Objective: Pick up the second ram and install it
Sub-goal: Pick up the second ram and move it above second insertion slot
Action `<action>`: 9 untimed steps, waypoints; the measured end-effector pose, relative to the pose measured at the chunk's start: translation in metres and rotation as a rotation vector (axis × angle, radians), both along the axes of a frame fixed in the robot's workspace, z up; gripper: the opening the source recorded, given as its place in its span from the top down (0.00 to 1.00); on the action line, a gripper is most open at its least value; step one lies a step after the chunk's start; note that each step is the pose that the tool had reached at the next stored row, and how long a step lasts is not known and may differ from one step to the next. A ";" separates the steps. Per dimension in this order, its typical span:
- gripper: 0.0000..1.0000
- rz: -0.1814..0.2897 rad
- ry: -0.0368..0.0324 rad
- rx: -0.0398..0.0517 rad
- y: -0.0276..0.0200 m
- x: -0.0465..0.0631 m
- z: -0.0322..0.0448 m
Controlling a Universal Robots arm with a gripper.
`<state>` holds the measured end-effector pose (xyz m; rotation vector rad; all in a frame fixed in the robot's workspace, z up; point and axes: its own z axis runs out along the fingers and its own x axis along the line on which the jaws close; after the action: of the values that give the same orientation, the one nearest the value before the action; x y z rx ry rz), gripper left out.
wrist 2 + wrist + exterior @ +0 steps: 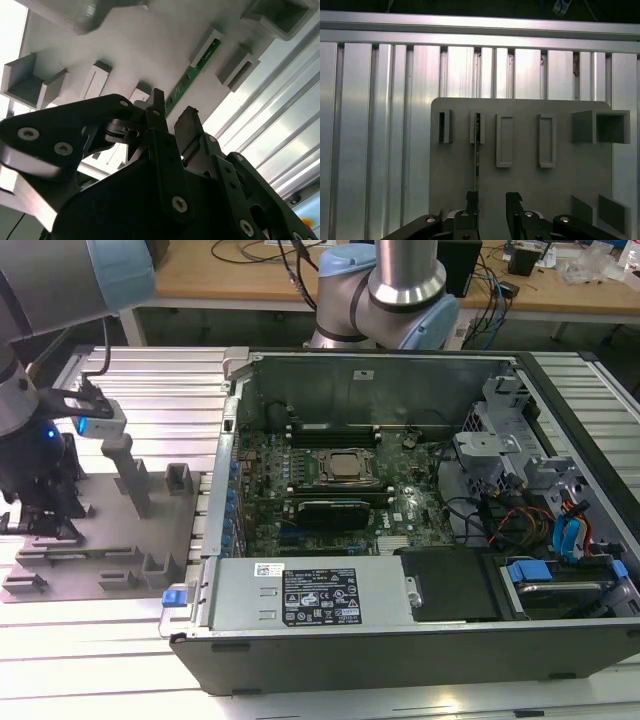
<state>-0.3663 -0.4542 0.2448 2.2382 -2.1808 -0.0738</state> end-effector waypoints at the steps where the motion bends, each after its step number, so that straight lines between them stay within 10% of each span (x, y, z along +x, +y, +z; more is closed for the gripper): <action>1: 0.66 0.000 0.0001 -0.0001 -0.0013 0.000 -0.0026; 9: 0.66 0.000 0.0001 0.0020 -0.0063 0.000 -0.0257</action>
<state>-0.3667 -0.4606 0.2191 2.2398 -2.1812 -0.0761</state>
